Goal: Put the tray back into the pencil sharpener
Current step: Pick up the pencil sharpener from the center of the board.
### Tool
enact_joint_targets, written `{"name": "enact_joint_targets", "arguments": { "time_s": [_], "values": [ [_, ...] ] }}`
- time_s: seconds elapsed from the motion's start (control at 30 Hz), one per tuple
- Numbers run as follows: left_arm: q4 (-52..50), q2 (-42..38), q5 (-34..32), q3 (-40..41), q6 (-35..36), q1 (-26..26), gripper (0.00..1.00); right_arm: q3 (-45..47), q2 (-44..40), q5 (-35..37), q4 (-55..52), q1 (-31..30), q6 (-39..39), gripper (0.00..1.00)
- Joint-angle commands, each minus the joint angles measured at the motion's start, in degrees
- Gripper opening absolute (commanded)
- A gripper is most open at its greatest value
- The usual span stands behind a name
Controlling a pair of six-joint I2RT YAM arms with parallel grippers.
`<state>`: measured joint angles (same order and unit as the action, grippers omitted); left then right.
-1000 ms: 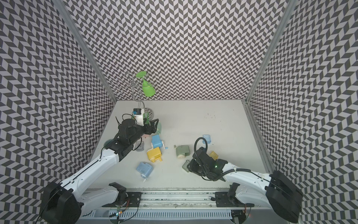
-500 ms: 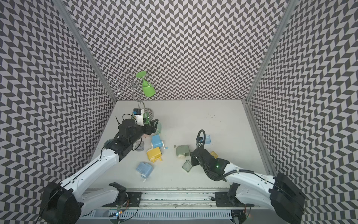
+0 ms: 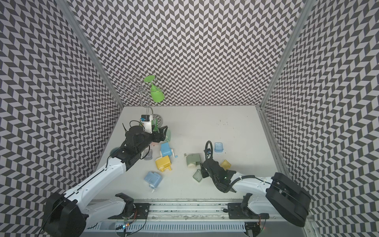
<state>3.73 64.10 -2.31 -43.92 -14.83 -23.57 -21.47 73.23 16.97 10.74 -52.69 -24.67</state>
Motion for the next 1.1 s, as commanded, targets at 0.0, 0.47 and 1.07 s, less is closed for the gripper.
{"name": "enact_joint_targets", "arguments": {
  "time_s": [0.0,0.47,1.07],
  "values": [
    [-0.8,-0.1,-0.6,-1.4,0.6,0.2,0.87,-0.5,2.6,1.0,7.8,0.2,1.1,0.39],
    [-0.5,-0.1,-0.9,-1.0,1.0,0.2,0.87,-2.3,14.5,3.8,20.2,1.1,0.9,0.26],
    [-0.1,2.1,-0.7,-0.6,1.3,-1.0,0.88,-1.0,17.4,1.2,29.6,2.8,6.4,0.00]
  ]
}}
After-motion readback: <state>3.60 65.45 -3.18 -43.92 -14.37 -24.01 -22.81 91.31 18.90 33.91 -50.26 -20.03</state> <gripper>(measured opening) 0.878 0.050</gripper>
